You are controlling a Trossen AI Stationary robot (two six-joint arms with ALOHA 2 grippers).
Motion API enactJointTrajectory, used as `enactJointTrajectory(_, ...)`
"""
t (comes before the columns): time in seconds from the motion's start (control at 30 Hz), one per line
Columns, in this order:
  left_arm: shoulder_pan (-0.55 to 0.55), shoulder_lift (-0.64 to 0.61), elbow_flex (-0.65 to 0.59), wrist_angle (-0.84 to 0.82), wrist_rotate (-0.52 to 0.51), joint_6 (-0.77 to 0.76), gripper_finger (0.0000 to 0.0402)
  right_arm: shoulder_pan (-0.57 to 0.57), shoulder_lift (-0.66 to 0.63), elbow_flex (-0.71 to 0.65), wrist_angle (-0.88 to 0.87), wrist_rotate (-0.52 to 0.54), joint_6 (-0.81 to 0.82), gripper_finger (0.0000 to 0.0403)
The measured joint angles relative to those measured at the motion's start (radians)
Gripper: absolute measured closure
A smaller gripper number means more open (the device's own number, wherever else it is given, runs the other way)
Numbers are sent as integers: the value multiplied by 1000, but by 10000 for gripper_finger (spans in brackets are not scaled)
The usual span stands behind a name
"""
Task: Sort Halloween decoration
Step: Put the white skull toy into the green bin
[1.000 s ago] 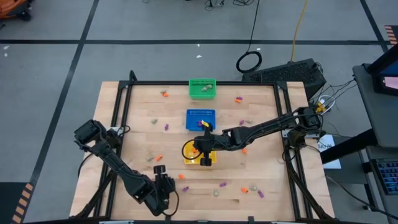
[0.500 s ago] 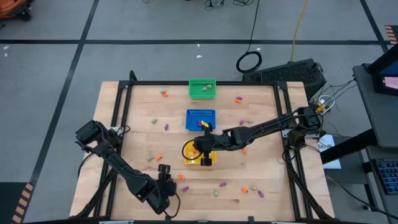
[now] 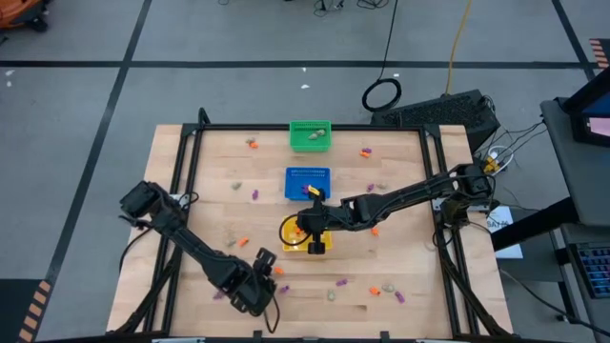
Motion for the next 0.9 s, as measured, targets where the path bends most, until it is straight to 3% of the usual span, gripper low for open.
enactJointTrajectory(0.27,24,0,-31,7,65,26,217,0,0,0,0,0,0,403)
enactJointTrajectory(0.63,27,0,-76,134,72,70,217,0,0,0,0,0,0,403)
enactJointTrajectory(0.9,63,13,-80,134,110,70,231,0,0,0,0,0,-1,403)
